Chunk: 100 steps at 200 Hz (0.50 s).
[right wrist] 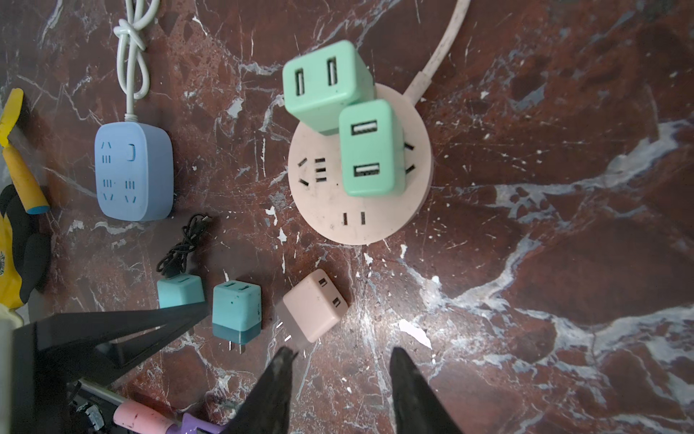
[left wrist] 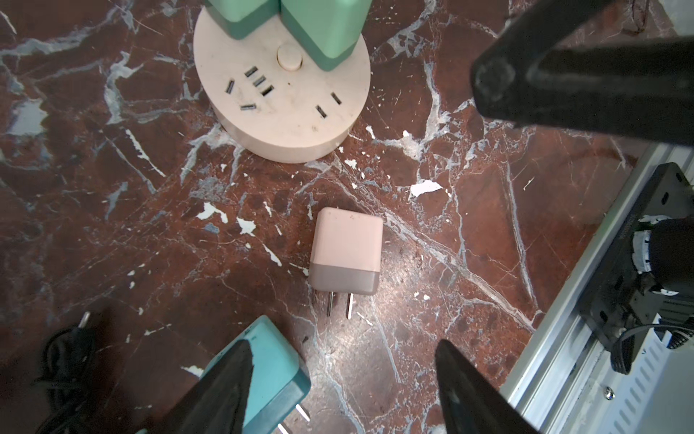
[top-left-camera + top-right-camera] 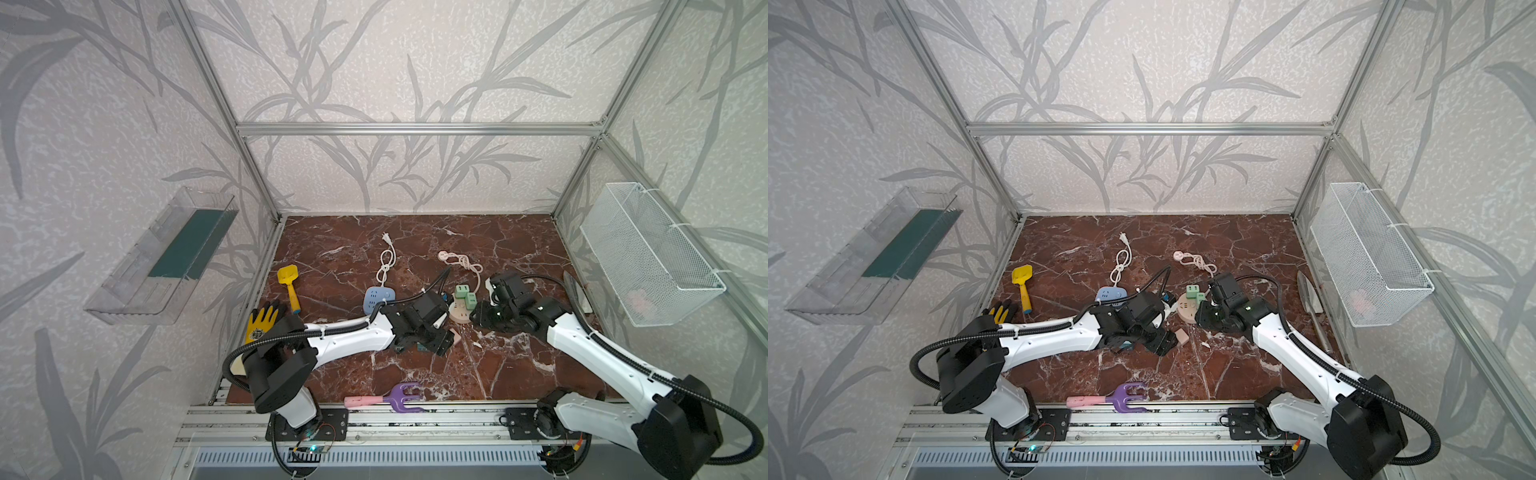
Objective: Insert the plug
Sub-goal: 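Lower the open left gripper around the pink adapter nearest the robot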
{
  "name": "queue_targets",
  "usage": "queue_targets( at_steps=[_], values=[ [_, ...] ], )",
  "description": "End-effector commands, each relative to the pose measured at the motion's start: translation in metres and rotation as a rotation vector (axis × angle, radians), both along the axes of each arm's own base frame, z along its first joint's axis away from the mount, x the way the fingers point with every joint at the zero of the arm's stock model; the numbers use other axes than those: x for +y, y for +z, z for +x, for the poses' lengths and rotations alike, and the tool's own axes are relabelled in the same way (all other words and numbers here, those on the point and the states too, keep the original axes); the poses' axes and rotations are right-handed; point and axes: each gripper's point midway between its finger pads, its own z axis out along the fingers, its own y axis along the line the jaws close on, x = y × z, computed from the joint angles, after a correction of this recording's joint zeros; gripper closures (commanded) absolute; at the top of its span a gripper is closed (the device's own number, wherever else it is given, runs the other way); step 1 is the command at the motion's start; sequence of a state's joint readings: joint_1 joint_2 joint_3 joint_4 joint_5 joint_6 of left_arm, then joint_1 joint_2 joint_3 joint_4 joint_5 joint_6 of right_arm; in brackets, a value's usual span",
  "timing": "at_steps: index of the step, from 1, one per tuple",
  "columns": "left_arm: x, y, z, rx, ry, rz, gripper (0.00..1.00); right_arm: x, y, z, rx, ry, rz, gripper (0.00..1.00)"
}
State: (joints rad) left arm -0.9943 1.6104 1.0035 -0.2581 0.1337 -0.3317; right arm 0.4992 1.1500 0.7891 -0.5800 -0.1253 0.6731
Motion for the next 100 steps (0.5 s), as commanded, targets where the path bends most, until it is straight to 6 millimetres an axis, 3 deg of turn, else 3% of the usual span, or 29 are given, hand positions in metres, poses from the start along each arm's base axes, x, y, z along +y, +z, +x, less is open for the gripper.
queue_targets(
  at_steps=[1, 30, 100],
  values=[
    [0.0, 0.001, 0.008, -0.054, -0.024, 0.054, 0.24, -0.004, 0.002, -0.001, -0.013, -0.014, 0.013, 0.56],
    [0.002, -0.012, 0.011, -0.072, -0.036, 0.146, 0.25, -0.012, -0.004, -0.003, -0.009, -0.02, -0.01, 0.56],
    [-0.009, -0.026, 0.007, -0.04, -0.062, 0.153, 0.26, -0.02, -0.013, -0.007, -0.003, -0.035, -0.013, 0.57]
  ],
)
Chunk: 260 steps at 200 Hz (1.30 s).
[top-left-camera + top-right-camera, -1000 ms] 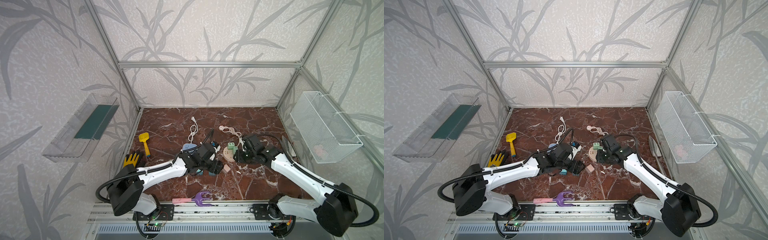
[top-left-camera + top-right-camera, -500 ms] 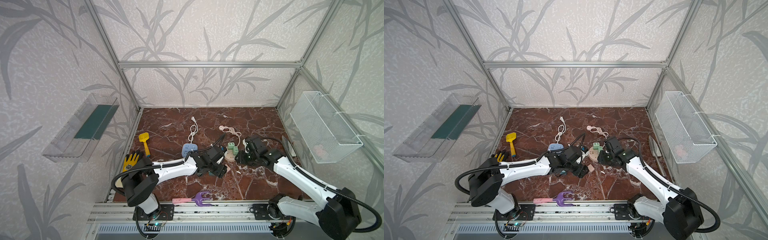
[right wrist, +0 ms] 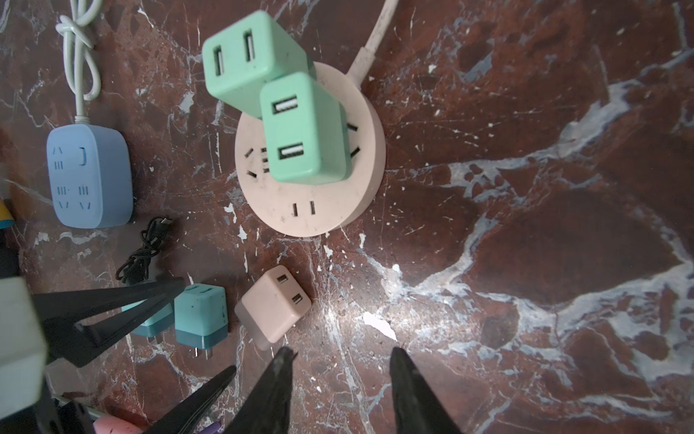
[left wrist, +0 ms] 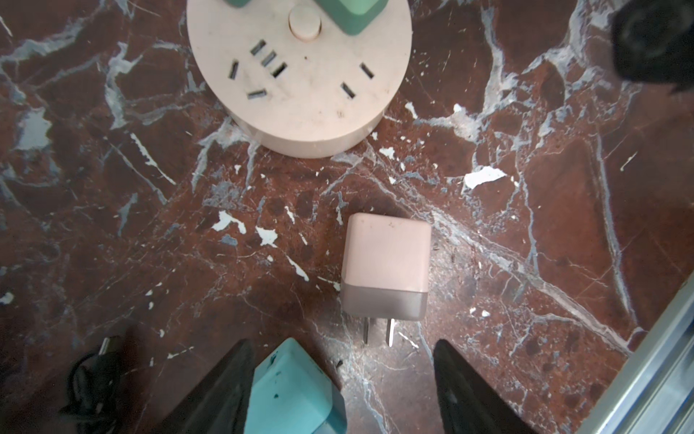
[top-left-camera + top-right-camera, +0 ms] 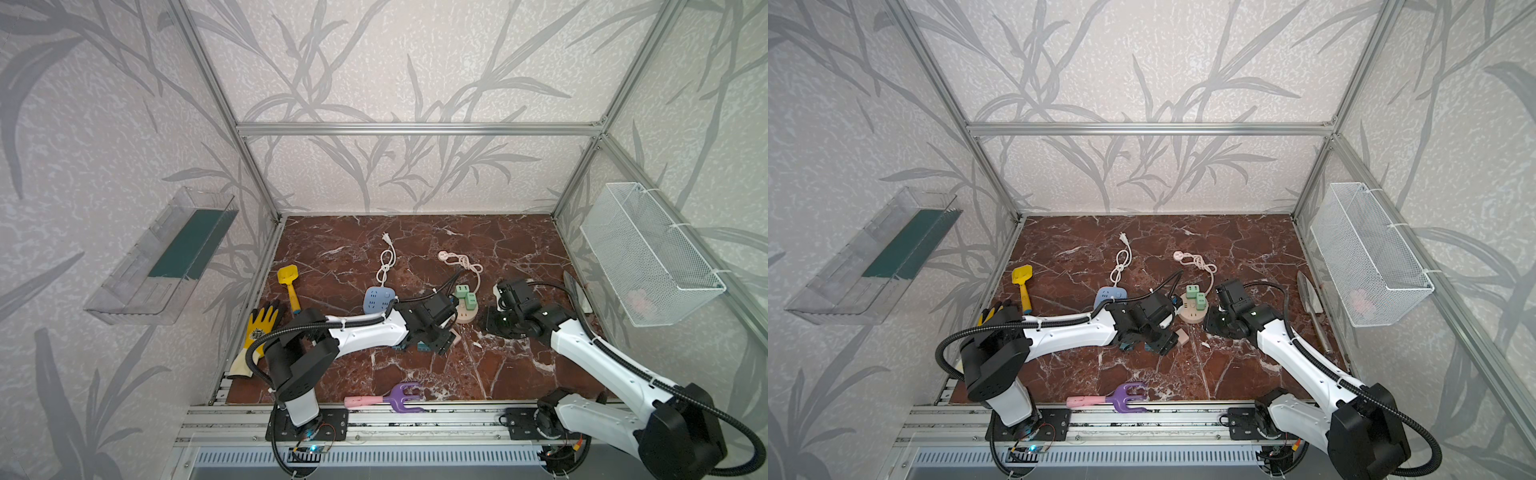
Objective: Insert the plug
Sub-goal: 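Lower the open left gripper around the pink adapter nearest the robot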
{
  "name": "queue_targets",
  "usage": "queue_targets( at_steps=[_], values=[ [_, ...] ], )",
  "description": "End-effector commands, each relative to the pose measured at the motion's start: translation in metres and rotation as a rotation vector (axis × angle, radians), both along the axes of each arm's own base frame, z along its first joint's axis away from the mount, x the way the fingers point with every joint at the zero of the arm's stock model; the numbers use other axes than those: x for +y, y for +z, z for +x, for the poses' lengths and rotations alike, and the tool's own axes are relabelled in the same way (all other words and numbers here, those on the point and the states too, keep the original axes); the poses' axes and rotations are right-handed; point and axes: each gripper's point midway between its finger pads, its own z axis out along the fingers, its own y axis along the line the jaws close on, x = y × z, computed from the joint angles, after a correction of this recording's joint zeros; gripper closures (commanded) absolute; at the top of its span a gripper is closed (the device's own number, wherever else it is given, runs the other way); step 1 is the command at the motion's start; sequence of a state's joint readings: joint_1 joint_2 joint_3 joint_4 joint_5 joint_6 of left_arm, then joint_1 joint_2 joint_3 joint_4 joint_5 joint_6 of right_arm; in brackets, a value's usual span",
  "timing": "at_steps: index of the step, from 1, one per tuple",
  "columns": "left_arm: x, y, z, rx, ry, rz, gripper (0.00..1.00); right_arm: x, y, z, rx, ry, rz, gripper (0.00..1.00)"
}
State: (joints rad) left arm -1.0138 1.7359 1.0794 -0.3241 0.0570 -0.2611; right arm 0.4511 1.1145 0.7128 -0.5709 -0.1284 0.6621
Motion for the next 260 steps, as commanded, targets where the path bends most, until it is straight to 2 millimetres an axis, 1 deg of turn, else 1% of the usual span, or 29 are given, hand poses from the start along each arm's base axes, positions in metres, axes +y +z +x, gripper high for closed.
queue_targets(
  at_steps=[1, 34, 70, 97, 129, 154, 198, 260],
  values=[
    [-0.008, 0.005, 0.001, -0.011, -0.026, 0.002, 0.26, -0.002, 0.004, 0.001, -0.028, 0.003, 0.003, 0.57],
    [-0.016, 0.001, -0.001, 0.0, -0.046, 0.004, 0.28, -0.001, 0.002, 0.001, -0.022, 0.007, 0.001, 0.57],
    [-0.024, 0.002, -0.001, 0.001, -0.064, -0.001, 0.29, -0.003, 0.0, 0.0, -0.022, 0.003, -0.002, 0.57],
    [-0.023, -0.002, -0.002, 0.01, -0.063, 0.013, 0.29, -0.004, -0.002, -0.002, -0.02, 0.002, -0.003, 0.57],
    [-0.027, -0.005, -0.003, 0.016, -0.066, 0.008, 0.3, -0.006, -0.004, -0.001, -0.017, -0.006, 0.008, 0.57],
    [-0.031, -0.011, -0.006, 0.023, -0.076, 0.011, 0.34, -0.005, -0.005, 0.001, -0.021, -0.008, 0.016, 0.57],
    [-0.034, -0.018, -0.004, 0.019, -0.075, 0.021, 0.36, -0.006, -0.01, -0.001, -0.021, -0.01, 0.02, 0.58],
    [-0.039, -0.02, -0.002, 0.012, -0.08, 0.018, 0.38, -0.008, -0.018, -0.003, -0.01, -0.02, 0.023, 0.58]
  ],
)
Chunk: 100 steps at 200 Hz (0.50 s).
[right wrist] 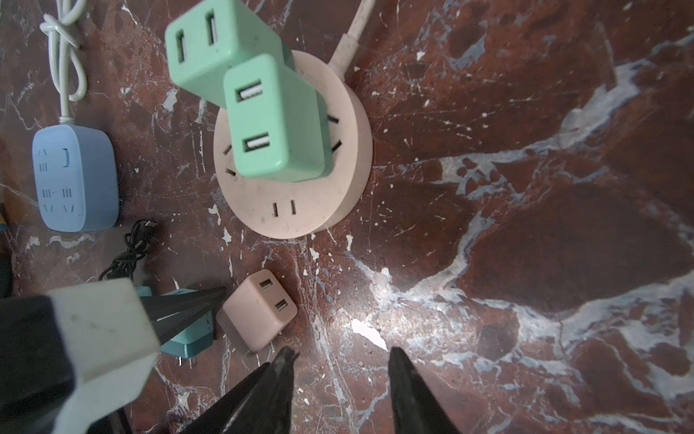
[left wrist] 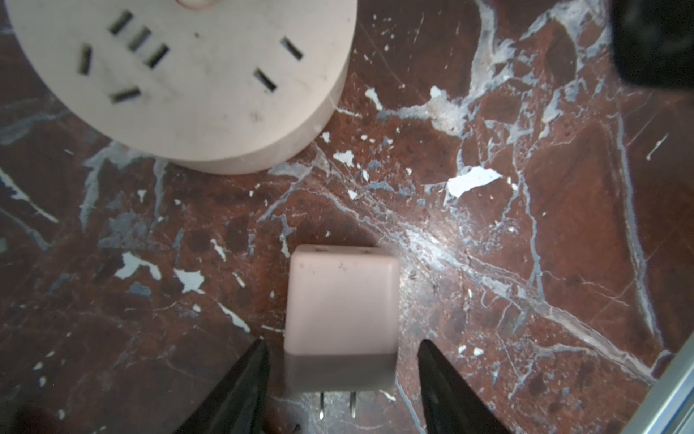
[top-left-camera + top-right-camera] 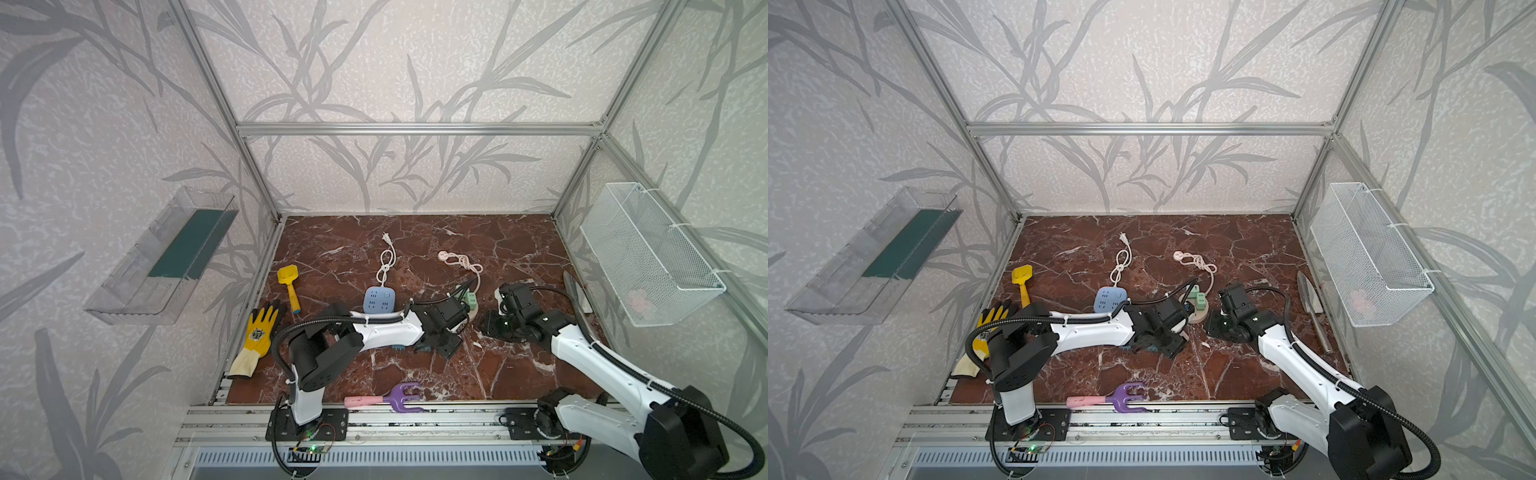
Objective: Insert the plug
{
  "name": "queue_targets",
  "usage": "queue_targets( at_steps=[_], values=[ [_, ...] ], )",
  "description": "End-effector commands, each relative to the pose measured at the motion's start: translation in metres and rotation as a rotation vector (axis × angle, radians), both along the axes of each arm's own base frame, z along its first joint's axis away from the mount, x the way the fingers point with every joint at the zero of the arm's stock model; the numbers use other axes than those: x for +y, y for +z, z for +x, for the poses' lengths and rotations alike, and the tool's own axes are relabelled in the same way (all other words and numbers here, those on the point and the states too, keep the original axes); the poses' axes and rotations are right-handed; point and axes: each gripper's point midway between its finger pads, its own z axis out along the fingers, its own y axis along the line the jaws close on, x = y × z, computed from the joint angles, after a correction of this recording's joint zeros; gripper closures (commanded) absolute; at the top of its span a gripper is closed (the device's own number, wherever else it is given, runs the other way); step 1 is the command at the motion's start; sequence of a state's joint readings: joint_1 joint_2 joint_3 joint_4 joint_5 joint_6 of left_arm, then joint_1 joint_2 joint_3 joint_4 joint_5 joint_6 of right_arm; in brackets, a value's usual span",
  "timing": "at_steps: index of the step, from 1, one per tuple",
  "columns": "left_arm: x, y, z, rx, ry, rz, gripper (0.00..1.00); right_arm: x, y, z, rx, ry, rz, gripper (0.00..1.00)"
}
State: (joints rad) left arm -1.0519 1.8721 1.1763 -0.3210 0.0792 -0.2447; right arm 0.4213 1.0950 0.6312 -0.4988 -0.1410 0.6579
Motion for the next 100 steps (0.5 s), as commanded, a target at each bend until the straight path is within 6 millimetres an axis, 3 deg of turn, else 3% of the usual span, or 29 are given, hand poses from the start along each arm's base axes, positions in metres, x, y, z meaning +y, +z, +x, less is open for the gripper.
queue_targets(
  at_steps=[1, 100],
  values=[
    [-0.0092, 0.0016, 0.0039, -0.016, -0.018, -0.008, 0.38, -0.0007, -0.0013, -0.0006, -0.006, 0.0, 0.011, 0.58],
    [-0.0111, -0.0045, 0.0045, -0.005, -0.018, 0.005, 0.43, -0.0032, 0.0001, -0.0029, -0.016, -0.016, 0.024, 0.58]
  ],
)
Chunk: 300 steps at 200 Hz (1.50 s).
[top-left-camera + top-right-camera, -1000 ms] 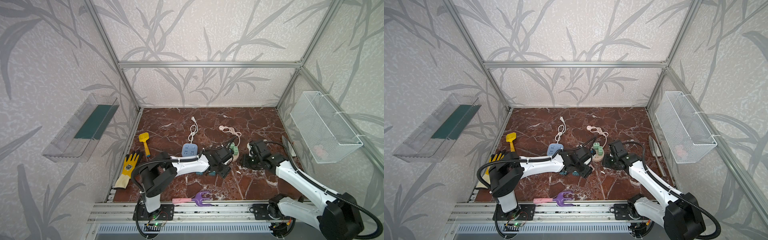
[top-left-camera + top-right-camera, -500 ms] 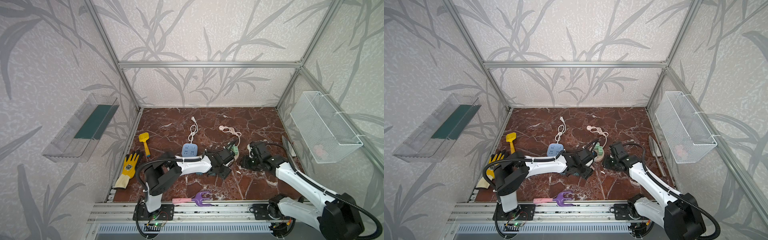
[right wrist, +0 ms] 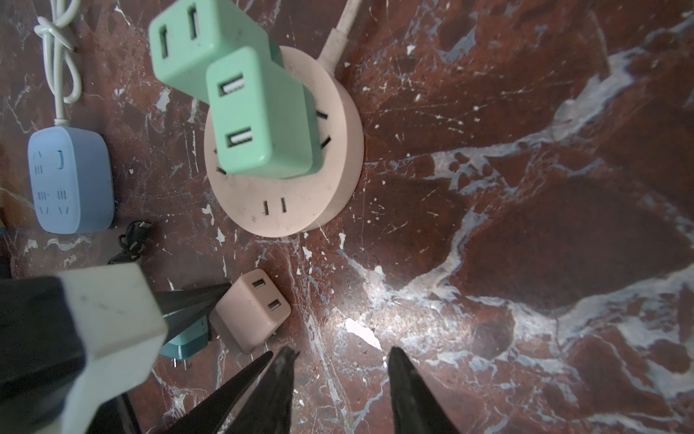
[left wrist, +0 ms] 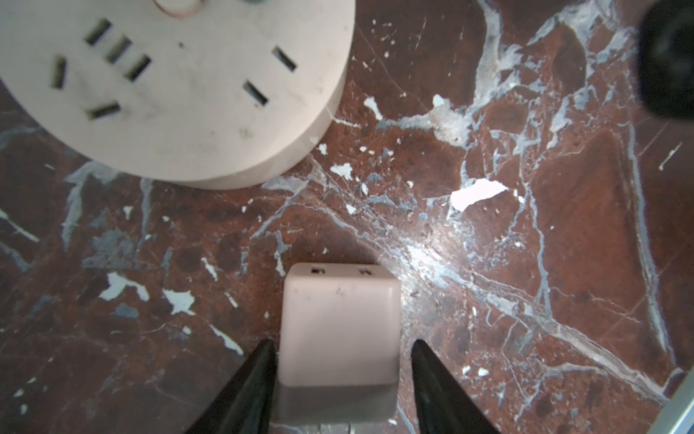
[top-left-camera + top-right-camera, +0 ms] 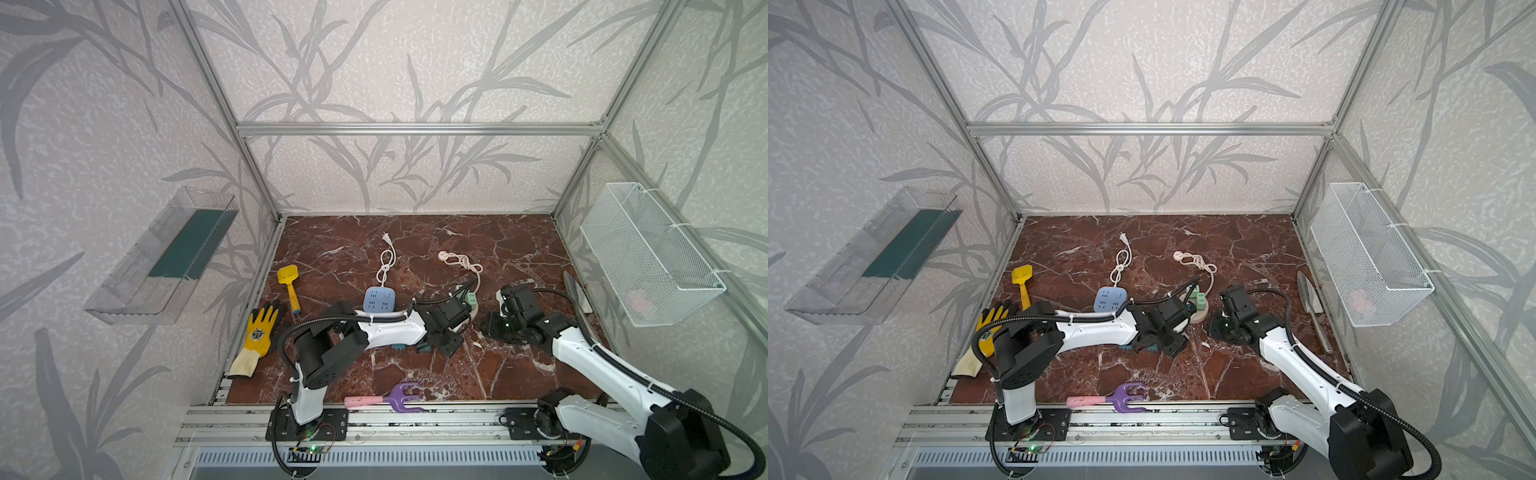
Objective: Insert the plug
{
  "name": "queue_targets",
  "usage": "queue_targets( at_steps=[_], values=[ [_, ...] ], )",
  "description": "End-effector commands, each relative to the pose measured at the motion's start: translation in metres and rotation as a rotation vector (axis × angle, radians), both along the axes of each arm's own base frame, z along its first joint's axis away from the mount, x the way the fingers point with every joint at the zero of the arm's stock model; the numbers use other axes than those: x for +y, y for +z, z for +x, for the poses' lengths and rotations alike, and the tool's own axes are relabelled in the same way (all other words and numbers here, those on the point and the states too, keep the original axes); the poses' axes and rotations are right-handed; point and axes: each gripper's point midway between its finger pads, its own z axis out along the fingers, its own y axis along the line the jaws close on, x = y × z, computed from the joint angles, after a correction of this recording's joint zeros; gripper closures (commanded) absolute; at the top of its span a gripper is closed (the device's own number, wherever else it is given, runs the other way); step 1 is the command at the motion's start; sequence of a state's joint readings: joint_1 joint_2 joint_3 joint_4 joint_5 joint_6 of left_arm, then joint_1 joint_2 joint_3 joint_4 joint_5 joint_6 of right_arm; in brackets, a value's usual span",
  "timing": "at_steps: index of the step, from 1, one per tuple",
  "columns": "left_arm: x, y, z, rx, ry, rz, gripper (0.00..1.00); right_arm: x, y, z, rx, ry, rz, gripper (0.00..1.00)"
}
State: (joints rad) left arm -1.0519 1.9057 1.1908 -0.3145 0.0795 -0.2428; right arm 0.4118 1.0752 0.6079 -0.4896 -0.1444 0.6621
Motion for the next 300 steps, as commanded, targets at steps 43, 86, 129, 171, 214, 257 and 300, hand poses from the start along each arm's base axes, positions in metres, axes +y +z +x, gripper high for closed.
queue_targets(
  at_steps=[43, 86, 129, 171, 214, 257, 300],
  values=[
    [-0.0085, -0.0006, 0.0032, 0.0, -0.019, 0.012, 0.44, -0.0022, 0.0022, -0.0021, -0.015, -0.014, 0.019, 0.58],
    [-0.0097, -0.0008, 0.0017, 0.008, -0.024, 0.012, 0.46, -0.0031, 0.0025, -0.003, -0.017, -0.017, 0.022, 0.58],
    [-0.008, -0.0006, 0.0, 0.015, -0.023, 0.01, 0.45, -0.0033, 0.0014, -0.0032, -0.017, -0.018, 0.025, 0.58],
    [-0.0071, -0.0019, -0.0018, 0.021, -0.025, 0.014, 0.44, -0.0028, 0.0007, -0.0031, -0.015, -0.018, 0.029, 0.58],
    [-0.0076, -0.0022, -0.0032, 0.028, -0.03, 0.015, 0.44, -0.0026, -0.0006, -0.0035, -0.014, -0.017, 0.033, 0.58],
    [-0.0075, -0.003, -0.003, 0.029, -0.03, 0.017, 0.45, -0.0018, -0.0016, -0.0026, -0.013, -0.02, 0.041, 0.58],
    [-0.0077, -0.0029, -0.0038, 0.035, -0.032, 0.019, 0.51, 0.0004, -0.0014, -0.0025, -0.014, -0.016, 0.056, 0.58]
  ],
)
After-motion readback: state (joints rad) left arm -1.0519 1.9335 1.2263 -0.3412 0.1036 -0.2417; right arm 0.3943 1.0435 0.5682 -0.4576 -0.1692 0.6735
